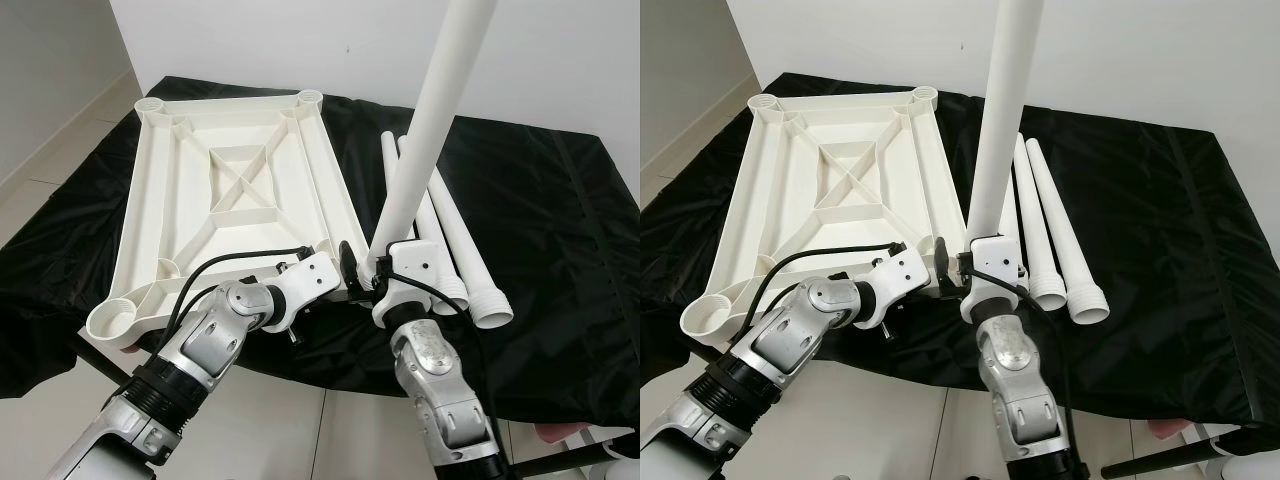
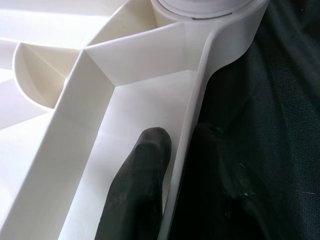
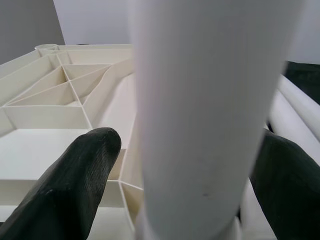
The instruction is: Building children table
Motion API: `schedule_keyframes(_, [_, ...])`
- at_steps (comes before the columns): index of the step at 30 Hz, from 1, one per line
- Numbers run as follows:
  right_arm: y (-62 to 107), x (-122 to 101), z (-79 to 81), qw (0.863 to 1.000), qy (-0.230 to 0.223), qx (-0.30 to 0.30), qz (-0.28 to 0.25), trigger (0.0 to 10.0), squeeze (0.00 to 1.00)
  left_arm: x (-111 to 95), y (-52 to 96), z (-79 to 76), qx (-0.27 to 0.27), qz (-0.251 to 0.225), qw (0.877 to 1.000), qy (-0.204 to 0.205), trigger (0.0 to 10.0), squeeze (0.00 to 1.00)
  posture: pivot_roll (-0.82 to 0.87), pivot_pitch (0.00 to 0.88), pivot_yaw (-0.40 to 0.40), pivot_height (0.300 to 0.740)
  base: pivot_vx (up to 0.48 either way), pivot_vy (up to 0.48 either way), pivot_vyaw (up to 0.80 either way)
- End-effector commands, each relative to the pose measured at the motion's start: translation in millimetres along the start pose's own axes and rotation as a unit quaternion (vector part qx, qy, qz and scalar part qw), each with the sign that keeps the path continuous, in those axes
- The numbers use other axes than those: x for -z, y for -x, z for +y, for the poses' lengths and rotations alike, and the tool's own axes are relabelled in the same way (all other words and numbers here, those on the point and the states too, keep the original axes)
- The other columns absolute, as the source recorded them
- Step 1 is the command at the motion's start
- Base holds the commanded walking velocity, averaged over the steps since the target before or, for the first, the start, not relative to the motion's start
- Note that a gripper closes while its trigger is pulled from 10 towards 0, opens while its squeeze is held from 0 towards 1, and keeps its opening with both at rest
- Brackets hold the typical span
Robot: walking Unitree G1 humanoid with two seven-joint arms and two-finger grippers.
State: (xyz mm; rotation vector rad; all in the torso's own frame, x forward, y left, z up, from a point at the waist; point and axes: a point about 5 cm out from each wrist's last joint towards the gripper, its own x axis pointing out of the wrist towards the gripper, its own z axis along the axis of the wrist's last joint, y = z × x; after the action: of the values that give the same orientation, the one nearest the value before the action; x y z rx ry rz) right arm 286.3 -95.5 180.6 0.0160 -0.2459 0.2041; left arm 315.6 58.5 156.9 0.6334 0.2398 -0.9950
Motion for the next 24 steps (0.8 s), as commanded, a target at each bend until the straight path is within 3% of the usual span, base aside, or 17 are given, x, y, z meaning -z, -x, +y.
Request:
schedule_keyframes(1, [-0.1,-2.1,-3.7,1.0,-0.003,-0.003,-0.007,10.0,0.0,1.7,-5.2,-12.1,0.04,0.004,0.999,-0.003,10.0,0.0,-0.11,0.152,-0.012,0.74,0.0,0.0,0.0])
schedule_keyframes(5, [-0.3,-2.2,-6.7,1.0,-0.002,-0.001,-0.007,10.0,0.0,1.9,-5.2,-12.2,0.04,0.004,0.999,-0.002,10.0,0.0,-0.11,0.153,-0.01,0.74,0.0,0.0,0.0])
schedule_keyframes(6, [-0.1,-2.6,-7.4,1.0,-0.004,-0.003,-0.008,10.0,1.0,1.9,-5.1,-12.0,0.04,0.004,0.999,-0.003,10.0,0.0,-0.12,0.154,-0.008,0.74,0.0,0.0,0.0])
schedule_keyframes(18, [1.3,-5.2,-13.8,0.999,-0.011,-0.05,-0.014,10.0,1.0,1.4,-4.9,-11.1,0.041,0.004,0.999,-0.003,10.0,0.0,-0.12,0.157,-0.003,0.74,0.0,0.0,0.0])
schedule_keyframes(19, [1.1,-4.9,-16.0,0.998,-0.013,-0.059,-0.011,10.0,0.0,1.5,-4.8,-11.0,0.041,0.005,0.999,-0.004,10.0,0.0,-0.12,0.157,-0.002,0.74,0.0,0.0,0.0])
schedule_keyframes(24, [0.6,-6.7,-20.6,0.997,-0.009,-0.078,-0.013,10.0,0.0,1.3,-4.9,-10.5,0.041,0.005,0.999,-0.005,10.0,0.0,-0.12,0.157,0.0,0.74,0.0,0.0,0.0])
